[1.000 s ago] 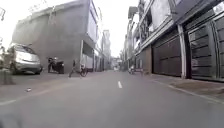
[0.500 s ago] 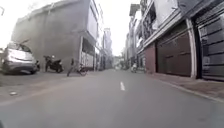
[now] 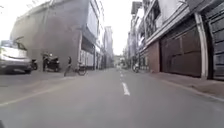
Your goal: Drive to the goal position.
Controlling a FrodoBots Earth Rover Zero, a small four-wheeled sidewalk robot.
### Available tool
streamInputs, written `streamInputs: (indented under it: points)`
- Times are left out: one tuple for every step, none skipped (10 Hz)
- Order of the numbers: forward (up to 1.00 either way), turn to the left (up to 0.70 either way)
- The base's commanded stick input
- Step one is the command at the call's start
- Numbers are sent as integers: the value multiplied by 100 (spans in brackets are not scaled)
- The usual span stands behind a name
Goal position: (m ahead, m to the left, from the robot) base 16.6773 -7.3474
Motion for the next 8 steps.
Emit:
streamInputs:
  points:
    - [100,-28]
    - [100,-21]
    - [100,6]
    - [100,6]
    - [100,6]
    - [100,6]
    - [100,6]
    - [100,6]
